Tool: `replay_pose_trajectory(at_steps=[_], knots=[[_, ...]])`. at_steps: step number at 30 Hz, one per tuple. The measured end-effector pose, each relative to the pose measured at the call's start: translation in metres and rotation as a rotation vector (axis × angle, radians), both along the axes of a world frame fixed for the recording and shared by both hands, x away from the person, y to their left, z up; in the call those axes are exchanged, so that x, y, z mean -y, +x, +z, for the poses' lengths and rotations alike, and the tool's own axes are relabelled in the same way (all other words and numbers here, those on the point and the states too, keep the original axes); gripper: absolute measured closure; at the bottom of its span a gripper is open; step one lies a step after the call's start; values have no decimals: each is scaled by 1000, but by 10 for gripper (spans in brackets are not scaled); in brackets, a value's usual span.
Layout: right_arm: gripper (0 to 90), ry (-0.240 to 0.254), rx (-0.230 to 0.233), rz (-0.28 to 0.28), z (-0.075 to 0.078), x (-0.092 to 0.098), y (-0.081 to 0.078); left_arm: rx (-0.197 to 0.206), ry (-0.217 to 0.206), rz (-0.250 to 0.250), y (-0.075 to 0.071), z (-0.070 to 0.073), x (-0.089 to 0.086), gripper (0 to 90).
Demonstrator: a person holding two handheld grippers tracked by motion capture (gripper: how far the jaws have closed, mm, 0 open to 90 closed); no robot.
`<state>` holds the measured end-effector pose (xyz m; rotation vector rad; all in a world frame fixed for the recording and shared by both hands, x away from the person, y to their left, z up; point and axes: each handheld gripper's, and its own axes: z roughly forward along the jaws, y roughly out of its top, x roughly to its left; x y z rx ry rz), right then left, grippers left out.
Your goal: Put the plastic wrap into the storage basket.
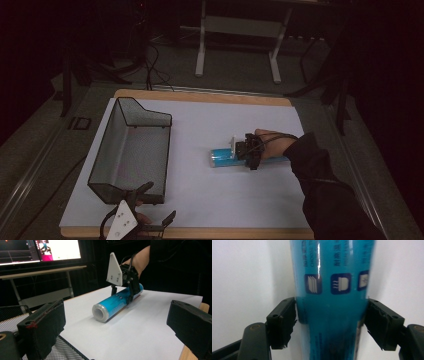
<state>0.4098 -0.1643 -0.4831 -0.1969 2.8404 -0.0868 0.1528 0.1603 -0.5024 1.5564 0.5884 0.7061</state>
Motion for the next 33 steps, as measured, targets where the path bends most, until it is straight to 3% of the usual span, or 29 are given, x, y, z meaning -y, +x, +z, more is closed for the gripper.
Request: replay_pose_trajectory(at_steps=[1, 4, 6, 7, 11, 15, 20, 25, 29, 30, 33], knots=[[296, -14, -41, -7, 0, -2, 5, -1, -2, 5, 0, 0, -1, 23], [300, -10, -97, -5, 1, -1, 14, -9, -16, 15, -1, 0, -2, 23], [300, -3, -110, -4, 1, -1, 16, -9, -11, 23, -2, -1, -2, 23], [301, 4, -138, -10, 1, 1, 20, -10, -11, 26, -3, -1, -2, 23], [300, -12, -171, -18, -4, -1, 26, -9, -9, 37, -6, -1, -4, 23], [299, -15, -183, -15, -7, -1, 26, -6, -7, 39, -7, -1, -4, 23], [297, 43, -209, -25, -11, 5, 28, -6, -8, 40, -7, -2, -5, 23], [295, 64, -233, -14, -19, 5, 31, -3, -3, 38, -7, -2, -4, 23], [285, 46, -215, -37, -19, 2, 29, -7, 1, 40, -6, -2, -4, 23], [277, 10, -173, -51, -18, -3, 24, -8, 4, 42, -6, -3, -4, 23], [286, 2, -178, -48, -18, -4, 24, -6, 8, 39, -6, -3, -3, 23]])
